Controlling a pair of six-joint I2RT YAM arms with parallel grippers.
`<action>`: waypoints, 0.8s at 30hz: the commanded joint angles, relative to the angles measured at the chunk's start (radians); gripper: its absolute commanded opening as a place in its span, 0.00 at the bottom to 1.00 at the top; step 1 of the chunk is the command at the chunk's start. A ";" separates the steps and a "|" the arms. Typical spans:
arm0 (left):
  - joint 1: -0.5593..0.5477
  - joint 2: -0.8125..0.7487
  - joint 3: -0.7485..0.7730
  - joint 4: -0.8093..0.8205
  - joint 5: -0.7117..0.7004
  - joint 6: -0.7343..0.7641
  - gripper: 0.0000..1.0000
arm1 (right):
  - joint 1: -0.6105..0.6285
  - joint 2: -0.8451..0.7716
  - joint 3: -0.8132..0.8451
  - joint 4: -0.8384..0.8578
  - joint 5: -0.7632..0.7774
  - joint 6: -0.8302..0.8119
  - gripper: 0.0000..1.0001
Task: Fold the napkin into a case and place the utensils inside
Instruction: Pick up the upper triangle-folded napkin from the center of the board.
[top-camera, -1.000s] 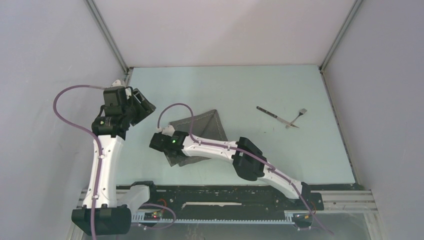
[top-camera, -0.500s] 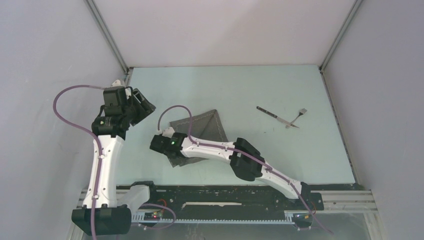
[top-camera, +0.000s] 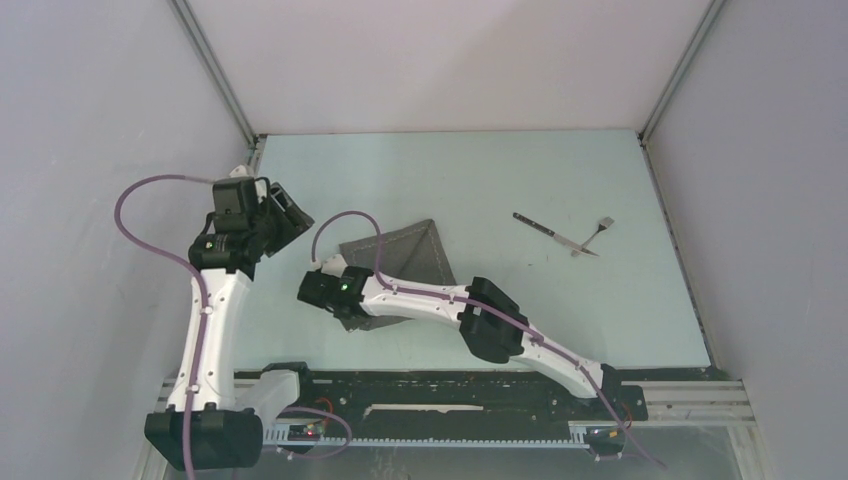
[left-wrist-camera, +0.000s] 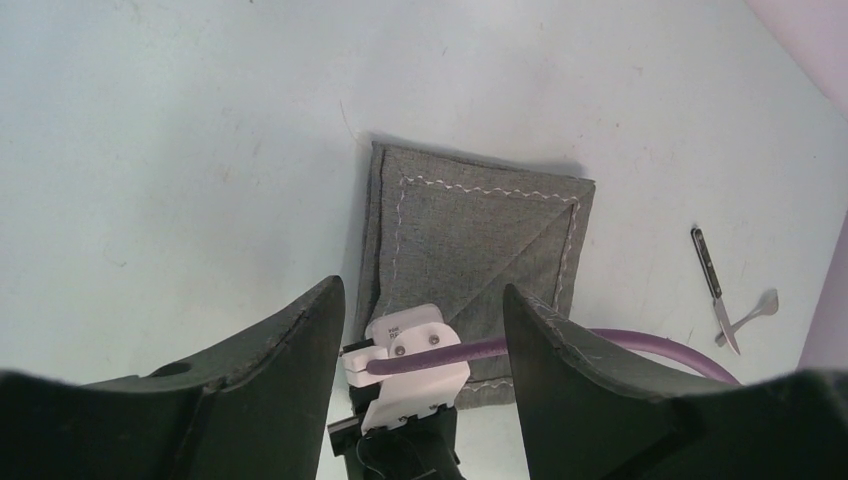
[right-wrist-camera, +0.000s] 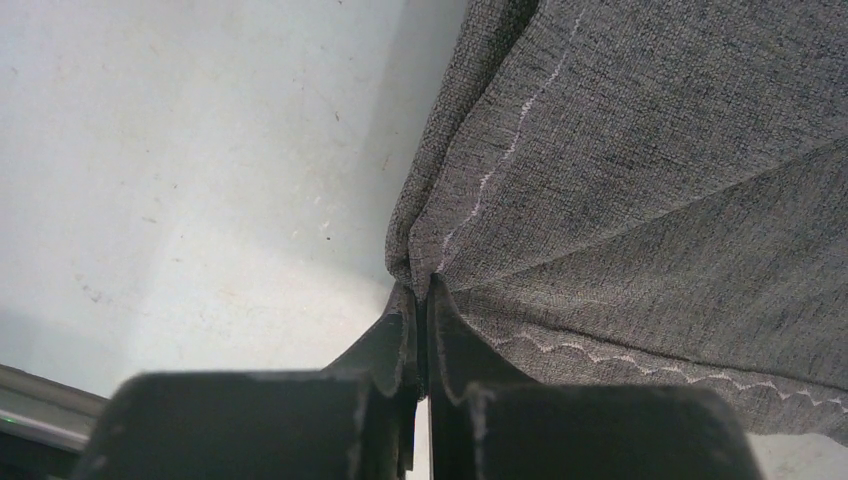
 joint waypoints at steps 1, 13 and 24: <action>0.008 0.008 -0.016 0.035 0.017 0.016 0.66 | -0.015 -0.034 -0.042 0.019 0.010 -0.031 0.00; 0.158 0.122 -0.188 0.173 0.358 -0.047 0.68 | -0.091 -0.417 -0.521 0.463 -0.261 -0.002 0.00; 0.196 0.332 -0.386 0.384 0.586 -0.133 0.71 | -0.125 -0.489 -0.623 0.538 -0.318 0.021 0.00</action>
